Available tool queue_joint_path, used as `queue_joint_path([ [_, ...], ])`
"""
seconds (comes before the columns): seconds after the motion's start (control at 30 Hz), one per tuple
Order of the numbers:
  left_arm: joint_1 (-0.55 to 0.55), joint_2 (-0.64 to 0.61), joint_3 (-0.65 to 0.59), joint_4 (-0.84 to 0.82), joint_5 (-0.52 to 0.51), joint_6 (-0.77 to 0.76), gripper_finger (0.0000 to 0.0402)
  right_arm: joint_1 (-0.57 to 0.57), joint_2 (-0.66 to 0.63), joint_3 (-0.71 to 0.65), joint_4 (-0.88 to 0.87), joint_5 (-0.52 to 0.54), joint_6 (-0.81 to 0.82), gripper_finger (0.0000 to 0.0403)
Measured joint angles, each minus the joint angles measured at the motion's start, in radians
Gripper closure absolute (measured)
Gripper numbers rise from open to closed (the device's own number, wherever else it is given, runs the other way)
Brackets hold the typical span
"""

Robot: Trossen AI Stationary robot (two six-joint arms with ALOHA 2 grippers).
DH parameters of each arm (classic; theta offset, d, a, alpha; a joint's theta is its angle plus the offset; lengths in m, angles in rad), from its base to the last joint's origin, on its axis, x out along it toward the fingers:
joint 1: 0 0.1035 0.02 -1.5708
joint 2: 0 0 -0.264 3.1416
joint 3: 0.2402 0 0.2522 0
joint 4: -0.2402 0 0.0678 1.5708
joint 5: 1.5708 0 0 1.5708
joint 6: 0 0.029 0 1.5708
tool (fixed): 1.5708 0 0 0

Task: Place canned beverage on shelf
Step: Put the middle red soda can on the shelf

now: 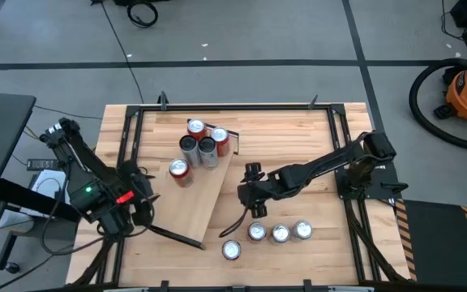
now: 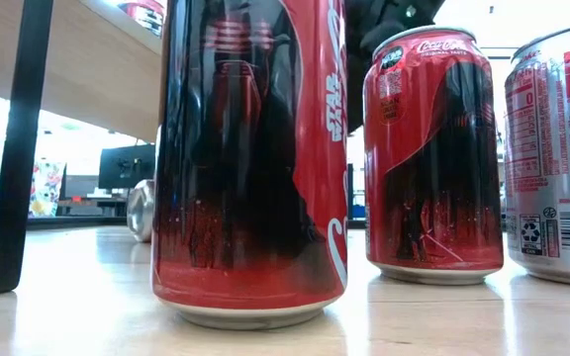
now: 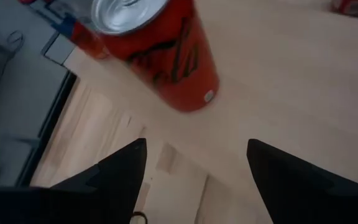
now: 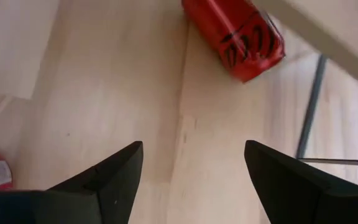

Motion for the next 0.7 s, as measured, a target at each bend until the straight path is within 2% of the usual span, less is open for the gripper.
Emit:
queue_joint_path([
  [0.37,0.079,-0.091,-0.056,0.008,0.001,0.098,0.0111,0.017,-0.119,0.000,-0.045,0.010,0.036,0.0112],
  [0.57,0.090,-0.230,-0.055,0.007,-0.070,0.101,0.0112,0.028,-0.137,0.000,-0.044,0.011,0.036,0.0112],
  [0.7,0.129,-0.333,-0.073,0.008,-0.080,0.057,0.0120,0.027,-0.137,0.000,-0.044,0.010,0.036,0.0112],
])
